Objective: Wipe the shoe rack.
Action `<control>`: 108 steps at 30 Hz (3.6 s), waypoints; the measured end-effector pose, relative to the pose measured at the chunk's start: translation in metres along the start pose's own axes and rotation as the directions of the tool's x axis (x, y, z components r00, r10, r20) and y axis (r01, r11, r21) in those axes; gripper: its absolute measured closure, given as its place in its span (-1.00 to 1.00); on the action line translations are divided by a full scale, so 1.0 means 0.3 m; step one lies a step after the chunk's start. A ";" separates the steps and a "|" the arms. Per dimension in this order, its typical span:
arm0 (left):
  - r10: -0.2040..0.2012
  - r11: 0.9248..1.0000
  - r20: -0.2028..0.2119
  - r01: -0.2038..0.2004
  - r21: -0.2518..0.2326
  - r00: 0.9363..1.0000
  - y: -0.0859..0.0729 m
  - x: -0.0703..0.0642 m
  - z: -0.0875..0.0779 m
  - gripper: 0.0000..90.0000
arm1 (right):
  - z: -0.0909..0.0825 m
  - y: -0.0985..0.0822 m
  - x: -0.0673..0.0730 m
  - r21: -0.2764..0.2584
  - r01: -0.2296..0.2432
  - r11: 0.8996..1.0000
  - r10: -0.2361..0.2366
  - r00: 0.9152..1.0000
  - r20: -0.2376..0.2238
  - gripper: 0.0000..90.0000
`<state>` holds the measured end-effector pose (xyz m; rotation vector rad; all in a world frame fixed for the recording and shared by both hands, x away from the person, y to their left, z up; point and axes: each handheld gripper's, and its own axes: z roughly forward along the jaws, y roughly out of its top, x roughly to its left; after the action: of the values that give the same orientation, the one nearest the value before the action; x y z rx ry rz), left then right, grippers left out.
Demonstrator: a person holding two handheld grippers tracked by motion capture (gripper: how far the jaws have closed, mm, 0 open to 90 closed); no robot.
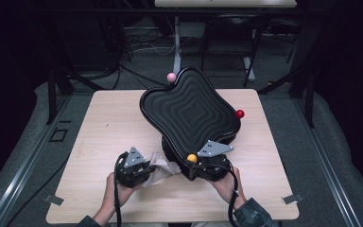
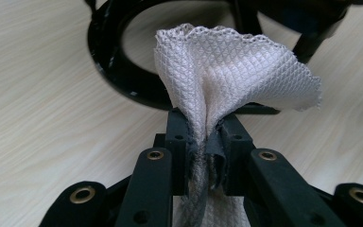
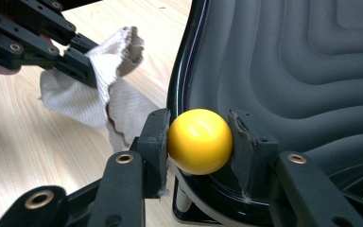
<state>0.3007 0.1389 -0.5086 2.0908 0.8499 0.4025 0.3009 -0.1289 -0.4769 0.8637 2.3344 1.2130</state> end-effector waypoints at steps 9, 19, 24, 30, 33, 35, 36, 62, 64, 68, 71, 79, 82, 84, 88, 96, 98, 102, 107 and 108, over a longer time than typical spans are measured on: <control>0.014 1.000 0.071 -0.013 -0.008 0.997 0.040 -0.063 0.059 0.71 | 0.005 0.002 -0.003 0.001 0.001 1.000 -0.001 1.000 -0.007 0.33; 0.040 0.999 0.106 -0.038 -0.024 0.994 0.081 -0.128 0.121 0.68 | 0.005 0.002 -0.001 0.005 0.004 1.000 -0.004 1.000 -0.004 0.33; 0.030 0.999 0.112 -0.026 -0.033 0.993 0.083 -0.129 0.131 0.69 | 0.004 0.003 0.001 0.009 0.013 1.000 -0.013 1.000 0.003 0.33; 0.019 0.999 0.120 -0.015 -0.031 0.993 0.085 -0.129 0.138 0.70 | 0.005 0.004 0.001 0.009 0.018 1.000 -0.018 1.000 0.002 0.33; 0.021 0.999 0.120 -0.017 -0.031 0.993 0.085 -0.129 0.138 0.70 | 0.004 0.004 0.003 0.011 0.018 1.000 -0.018 1.000 0.002 0.33; 0.022 0.999 0.121 -0.019 -0.032 0.992 0.086 -0.128 0.137 0.71 | 0.004 0.005 0.002 0.013 0.020 1.000 -0.020 1.000 0.003 0.33; 0.024 0.999 0.121 -0.020 -0.031 0.992 0.086 -0.127 0.137 0.71 | 0.003 0.005 0.001 0.019 0.023 1.000 -0.023 1.000 0.002 0.33; -0.012 0.999 0.048 0.014 -0.046 0.999 0.128 -0.008 0.095 0.72 | 0.004 0.007 0.001 0.023 0.037 0.999 -0.037 0.999 -0.002 0.33; -0.021 0.998 0.043 0.023 -0.051 0.999 0.132 0.004 0.094 0.72 | 0.004 0.007 0.000 0.026 0.038 0.999 -0.037 0.999 -0.003 0.33; -0.023 0.998 0.038 0.025 -0.051 0.999 0.140 0.017 0.097 0.72 | 0.004 0.007 0.001 0.028 0.038 0.999 -0.038 0.999 -0.003 0.33; -0.021 0.999 0.035 0.023 -0.049 0.999 0.148 0.027 0.097 0.72 | 0.004 0.008 0.000 0.028 0.038 0.999 -0.038 0.999 -0.004 0.33; -0.041 0.997 0.016 0.042 -0.057 0.999 0.170 0.069 0.089 0.72 | 0.003 0.007 0.001 0.028 0.040 0.999 -0.039 0.999 -0.003 0.33; -0.049 0.997 0.010 0.050 -0.061 0.999 0.180 0.088 0.085 0.72 | 0.004 0.007 0.000 0.028 0.039 0.999 -0.039 0.999 -0.004 0.33; -0.049 0.997 0.001 0.049 -0.060 0.999 0.188 0.101 0.080 0.72 | 0.004 0.007 0.000 0.028 0.040 0.999 -0.040 0.999 -0.004 0.33; -0.051 0.997 -0.024 0.050 -0.064 0.998 0.207 0.128 0.062 0.72 | 0.004 0.007 0.000 0.029 0.041 0.999 -0.041 0.999 -0.003 0.33; -0.051 0.997 -0.061 0.048 -0.062 0.997 0.236 0.170 0.033 0.71 | 0.005 0.007 0.001 0.026 0.040 0.999 -0.040 0.999 -0.003 0.33; -0.057 0.997 -0.067 0.053 -0.063 0.996 0.241 0.182 0.027 0.71 | 0.004 0.007 0.001 0.029 0.040 0.999 -0.040 0.999 -0.002 0.33; -0.063 0.996 -0.084 0.058 -0.065 0.994 0.251 0.207 0.015 0.71 | 0.005 0.007 0.001 0.027 0.041 0.999 -0.041 0.999 -0.002 0.33; -0.070 0.996 -0.109 0.063 -0.062 0.992 0.266 0.241 -0.008 0.71 | 0.005 0.007 0.001 0.027 0.041 0.999 -0.041 0.999 -0.002 0.33; -0.072 0.996 -0.114 0.065 -0.067 0.991 0.268 0.247 -0.011 0.71 | 0.005 0.007 0.001 0.028 0.041 0.999 -0.041 0.999 -0.003 0.33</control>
<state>0.3868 0.1573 -0.4439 1.9899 0.9620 0.5113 0.3022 -0.1269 -0.4760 0.8202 2.3642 1.1684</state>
